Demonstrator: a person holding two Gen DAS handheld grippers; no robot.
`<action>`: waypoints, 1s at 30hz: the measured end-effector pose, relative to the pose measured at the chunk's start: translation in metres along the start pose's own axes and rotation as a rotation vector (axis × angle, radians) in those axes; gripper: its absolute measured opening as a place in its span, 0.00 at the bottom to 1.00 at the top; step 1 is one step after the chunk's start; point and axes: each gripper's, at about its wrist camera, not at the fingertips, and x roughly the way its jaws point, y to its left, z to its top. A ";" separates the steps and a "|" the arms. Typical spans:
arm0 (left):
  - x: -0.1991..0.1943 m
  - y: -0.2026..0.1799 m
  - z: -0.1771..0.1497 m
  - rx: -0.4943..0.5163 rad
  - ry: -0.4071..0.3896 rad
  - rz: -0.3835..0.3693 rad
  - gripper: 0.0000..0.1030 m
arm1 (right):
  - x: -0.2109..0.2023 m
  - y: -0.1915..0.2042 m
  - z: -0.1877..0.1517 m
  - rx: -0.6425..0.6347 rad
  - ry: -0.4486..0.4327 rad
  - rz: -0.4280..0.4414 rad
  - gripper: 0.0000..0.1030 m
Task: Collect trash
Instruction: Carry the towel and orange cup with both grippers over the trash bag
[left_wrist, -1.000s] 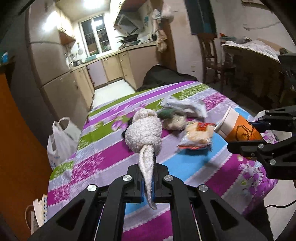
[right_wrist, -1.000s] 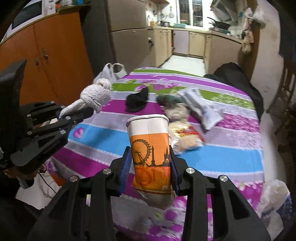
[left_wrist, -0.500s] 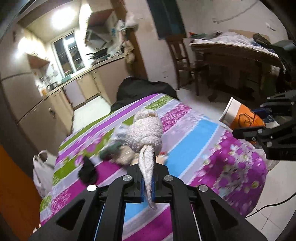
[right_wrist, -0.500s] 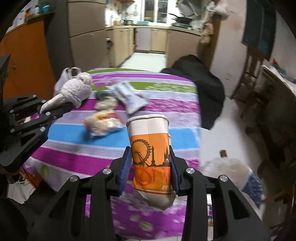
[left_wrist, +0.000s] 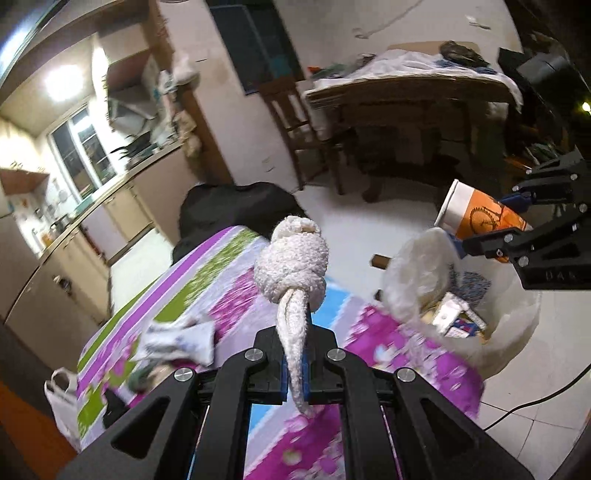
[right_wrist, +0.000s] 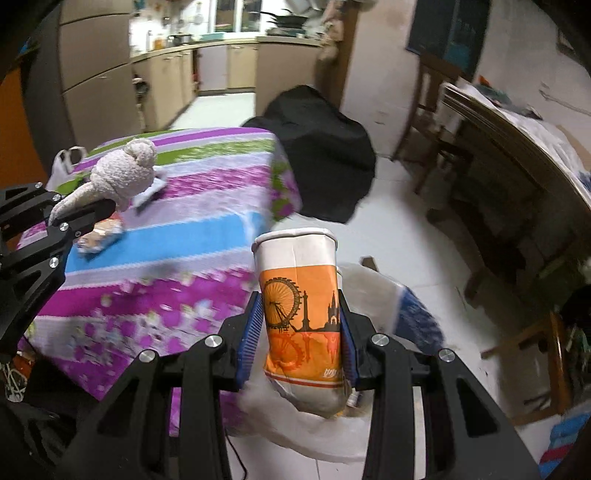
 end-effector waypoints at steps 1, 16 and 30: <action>0.006 -0.008 0.005 0.012 0.004 -0.017 0.05 | 0.000 -0.004 0.000 0.010 0.006 -0.008 0.35; 0.079 -0.094 0.042 0.118 0.094 -0.400 0.05 | 0.004 -0.093 -0.024 0.139 0.126 -0.074 0.35; 0.112 -0.127 0.048 0.102 0.213 -0.552 0.05 | 0.028 -0.107 -0.021 0.202 0.290 -0.001 0.36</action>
